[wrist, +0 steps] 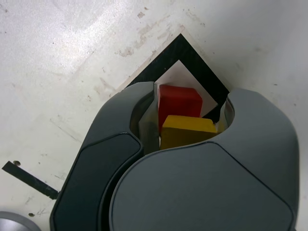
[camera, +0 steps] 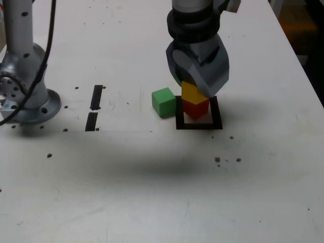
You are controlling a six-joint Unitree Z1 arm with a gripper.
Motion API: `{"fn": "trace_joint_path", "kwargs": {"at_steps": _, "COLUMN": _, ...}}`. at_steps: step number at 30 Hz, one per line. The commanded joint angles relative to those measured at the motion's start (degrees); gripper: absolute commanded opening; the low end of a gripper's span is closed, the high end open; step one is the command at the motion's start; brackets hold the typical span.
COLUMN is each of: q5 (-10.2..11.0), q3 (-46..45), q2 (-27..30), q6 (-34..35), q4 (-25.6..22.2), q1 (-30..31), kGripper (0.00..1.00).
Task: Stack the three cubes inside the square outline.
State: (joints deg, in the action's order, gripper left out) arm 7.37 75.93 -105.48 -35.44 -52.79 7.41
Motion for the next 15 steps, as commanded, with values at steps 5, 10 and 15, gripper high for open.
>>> {"fn": "trace_joint_path", "kwargs": {"at_steps": 5, "q5": 1.51, "q3": -0.4, "q2": -0.32, "q6": -0.04, "q4": 1.1, "q1": 0.06, "kGripper": 0.16}}
{"fn": "trace_joint_path", "kwargs": {"at_steps": 10, "q5": 2.07, "q3": -0.59, "q2": -0.4, "q6": 0.02, "q4": 1.49, "q1": 0.06, "kGripper": 0.16}}
{"fn": "trace_joint_path", "kwargs": {"at_steps": 15, "q5": 2.44, "q3": -0.87, "q2": -0.41, "q6": 0.11, "q4": 1.88, "q1": 0.06, "kGripper": 0.17}}
